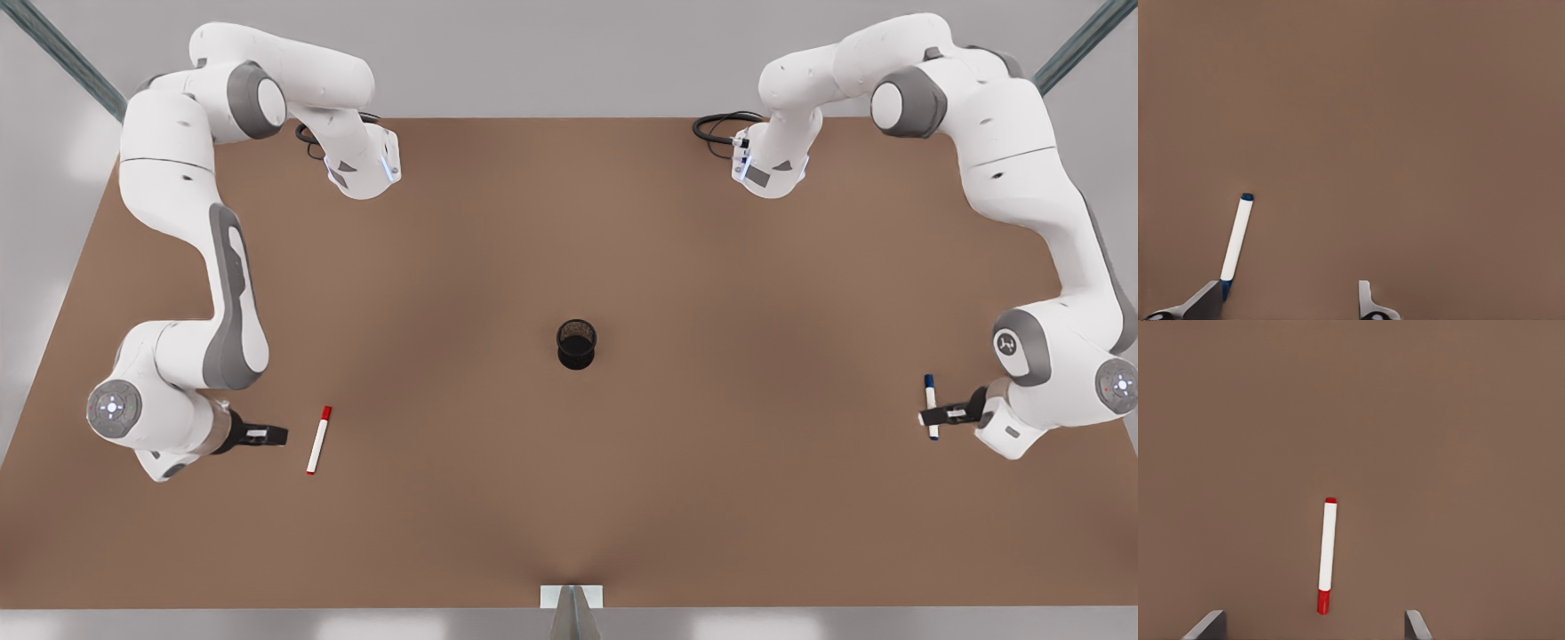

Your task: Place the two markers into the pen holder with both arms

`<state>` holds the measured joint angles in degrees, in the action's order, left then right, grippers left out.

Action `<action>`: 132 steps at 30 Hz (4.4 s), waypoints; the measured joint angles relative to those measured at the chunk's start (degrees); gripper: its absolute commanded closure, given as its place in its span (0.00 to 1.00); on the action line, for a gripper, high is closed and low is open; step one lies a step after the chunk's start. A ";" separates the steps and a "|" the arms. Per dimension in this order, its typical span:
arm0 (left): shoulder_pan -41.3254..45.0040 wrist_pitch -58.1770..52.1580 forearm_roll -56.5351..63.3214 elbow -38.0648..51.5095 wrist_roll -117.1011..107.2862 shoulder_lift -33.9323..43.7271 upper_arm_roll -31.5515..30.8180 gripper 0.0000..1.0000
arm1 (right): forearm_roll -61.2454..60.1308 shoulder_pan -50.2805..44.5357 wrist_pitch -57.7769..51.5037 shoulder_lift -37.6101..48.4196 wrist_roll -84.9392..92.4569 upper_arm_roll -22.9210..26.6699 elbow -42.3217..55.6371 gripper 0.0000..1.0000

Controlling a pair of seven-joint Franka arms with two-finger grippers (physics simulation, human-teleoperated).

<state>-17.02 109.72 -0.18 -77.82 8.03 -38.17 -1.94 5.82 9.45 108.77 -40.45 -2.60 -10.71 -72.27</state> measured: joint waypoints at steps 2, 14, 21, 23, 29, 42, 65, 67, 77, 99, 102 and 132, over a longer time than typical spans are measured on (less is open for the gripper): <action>-1.83 2.62 0.02 -0.25 1.74 -2.15 0.01 0.00 | 0.11 -0.78 2.88 -1.78 -0.64 -0.01 -0.06 0.00; -3.63 10.78 2.71 -2.09 8.40 -8.89 1.49 0.06 | 0.29 -2.05 9.07 -4.88 -6.12 -0.01 -1.71 0.00; -3.89 12.24 3.32 -2.10 10.11 -11.03 1.41 0.33 | 0.50 -1.69 9.74 -4.89 -8.03 0.01 -1.83 0.00; -3.85 12.70 3.36 -2.09 10.50 -11.30 1.41 0.33 | 0.60 -1.64 9.85 -4.90 -8.43 0.06 -1.82 0.00; -3.55 14.49 3.65 -1.93 11.42 -12.32 1.41 0.37 | 1.74 -0.35 10.34 -6.19 -9.24 0.16 -1.83 0.00; -3.64 15.84 3.58 -1.98 12.58 -12.71 1.41 0.65 | 2.03 0.67 12.74 -10.86 -9.40 -0.12 -1.55 0.00; -3.91 9.29 0.35 1.21 23.31 1.00 -36.96 0.79 | 4.05 -0.95 16.89 -13.32 -11.13 0.07 -4.50 0.42; -2.78 9.63 -0.86 1.35 24.80 0.77 -41.66 0.79 | 3.99 -0.95 16.99 -13.32 -11.13 0.08 -4.50 0.42; 3.02 21.73 -11.14 -8.89 30.37 1.14 -52.83 0.79 | 4.19 -0.95 17.21 -13.13 -11.50 0.07 -4.27 0.64; 6.99 57.95 -12.67 -30.22 39.32 -2.67 -55.78 0.79 | 3.80 -1.20 16.96 -10.96 -11.20 -0.63 -3.54 0.71; 7.45 59.10 -12.71 -30.57 40.54 -3.05 -55.55 0.79 | 3.80 -1.35 16.90 -10.32 -11.10 -0.67 -3.56 0.72; -6.26 -6.61 17.63 4.67 27.86 13.61 -45.03 0.00 | 3.58 2.24 12.56 4.45 -10.33 -21.64 -4.54 0.73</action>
<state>-23.28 103.11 17.45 -73.14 35.90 -24.56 -46.96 9.41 11.69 121.34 -35.99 -12.94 -32.35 -76.82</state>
